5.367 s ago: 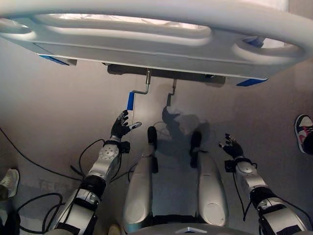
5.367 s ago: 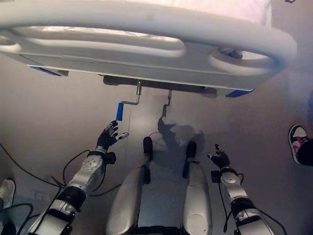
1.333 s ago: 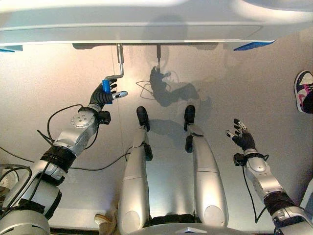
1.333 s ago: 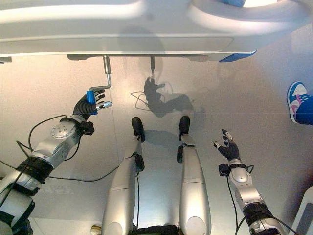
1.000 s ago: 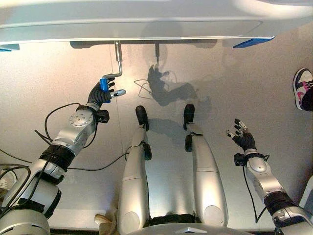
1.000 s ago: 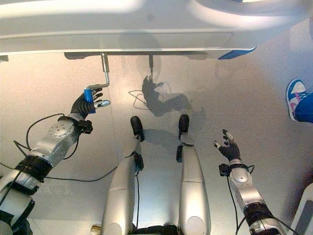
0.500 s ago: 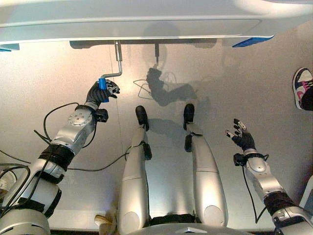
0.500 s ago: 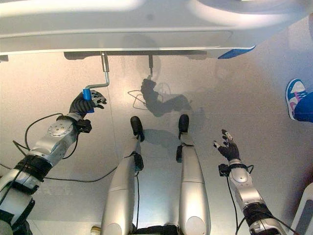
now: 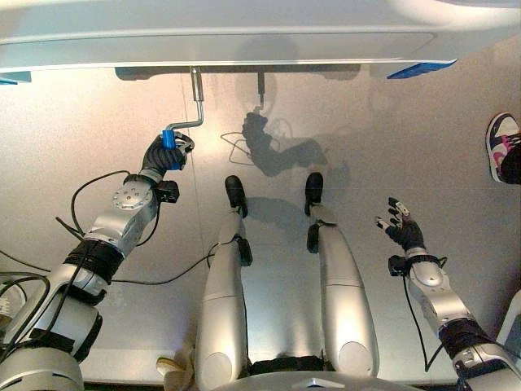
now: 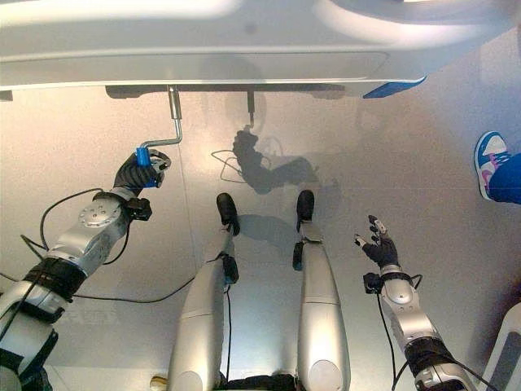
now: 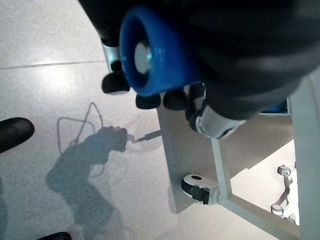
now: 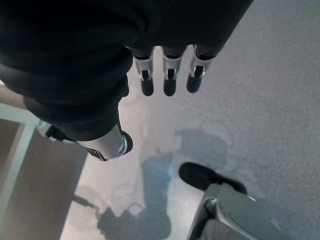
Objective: Raise the hospital bed
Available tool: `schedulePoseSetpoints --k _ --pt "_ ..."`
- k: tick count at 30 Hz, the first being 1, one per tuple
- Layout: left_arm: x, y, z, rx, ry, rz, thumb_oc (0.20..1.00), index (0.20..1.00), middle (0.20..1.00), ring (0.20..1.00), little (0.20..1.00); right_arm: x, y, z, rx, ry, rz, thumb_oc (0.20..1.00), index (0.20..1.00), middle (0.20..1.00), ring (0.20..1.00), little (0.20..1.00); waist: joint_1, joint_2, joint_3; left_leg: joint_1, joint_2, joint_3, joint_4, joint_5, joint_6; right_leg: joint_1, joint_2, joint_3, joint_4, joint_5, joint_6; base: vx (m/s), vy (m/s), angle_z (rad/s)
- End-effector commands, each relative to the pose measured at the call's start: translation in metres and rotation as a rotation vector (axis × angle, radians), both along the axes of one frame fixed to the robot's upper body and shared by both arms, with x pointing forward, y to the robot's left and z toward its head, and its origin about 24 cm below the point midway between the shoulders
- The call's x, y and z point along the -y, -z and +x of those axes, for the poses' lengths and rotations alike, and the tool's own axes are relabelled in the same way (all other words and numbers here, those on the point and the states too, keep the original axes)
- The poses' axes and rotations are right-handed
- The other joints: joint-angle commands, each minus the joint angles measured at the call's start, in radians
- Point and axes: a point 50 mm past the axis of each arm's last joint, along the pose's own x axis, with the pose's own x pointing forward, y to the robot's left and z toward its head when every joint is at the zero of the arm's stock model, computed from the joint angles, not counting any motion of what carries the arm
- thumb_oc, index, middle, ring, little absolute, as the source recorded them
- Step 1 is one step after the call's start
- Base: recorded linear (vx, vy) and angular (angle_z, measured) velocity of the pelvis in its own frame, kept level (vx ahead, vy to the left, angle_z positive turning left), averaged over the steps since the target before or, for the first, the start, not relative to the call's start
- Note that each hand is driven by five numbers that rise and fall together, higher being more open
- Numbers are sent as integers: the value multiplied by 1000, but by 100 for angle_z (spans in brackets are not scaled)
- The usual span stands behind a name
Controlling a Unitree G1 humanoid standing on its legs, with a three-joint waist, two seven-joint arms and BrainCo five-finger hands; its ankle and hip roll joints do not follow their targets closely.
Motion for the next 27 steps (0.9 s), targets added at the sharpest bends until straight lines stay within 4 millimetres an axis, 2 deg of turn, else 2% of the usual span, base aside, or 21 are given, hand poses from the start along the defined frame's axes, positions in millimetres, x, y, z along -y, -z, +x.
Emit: schedulePoseSetpoints --k 1,5,7,10,11,17,27 --pt "20 -13 1 69 94 -8 200 200 200 200 200 9 8 -22 -23 -1 -34 1000 1000 1000 1000 1000 9 -9 -19 -15 15 -14 146 -126 -13 37 -54 14 -69 69 117 0 0 0" --pt "17 -25 -1 113 99 -6 200 200 200 200 200 9 11 -26 -32 0 -31 1000 1000 1000 1000 1000 10 -9 -19 -13 13 -15 145 -126 -12 36 -54 13 -62 66 118 0 0 0" --pt "10 -43 -4 185 79 -29 200 200 200 200 200 10 10 -29 -28 -13 -36 1000 1000 1000 1000 1000 14 -8 -19 -15 12 -21 149 -126 -13 35 -54 14 -57 64 119 0 0 0" --pt "4 -54 -5 226 66 -54 200 200 200 200 200 10 10 -29 -27 -12 -35 1000 1000 1000 1000 1000 17 -7 -19 -16 12 -23 151 -127 -14 39 -57 12 -59 63 120 0 0 0" --pt "-3 -60 -6 251 40 -64 200 200 200 200 200 10 11 -28 -31 -12 -38 1000 1000 1000 1000 1000 20 -4 -19 -18 11 -24 154 -128 -14 39 -58 9 -57 63 121 0 0 0" --pt "-22 -57 -9 238 -28 -32 200 200 200 200 200 12 12 -28 -42 -15 -49 1000 1000 1000 1000 1000 27 1 -19 -15 8 -25 154 -129 -12 42 -61 7 -54 64 121 0 0 0" --pt "-62 -57 -16 223 -170 13 200 200 200 200 200 27 7 -27 -39 25 -74 1000 1000 1000 1000 1000 35 15 -19 -21 1 -22 172 -141 -9 51 -71 5 -65 73 132 1 22 0"
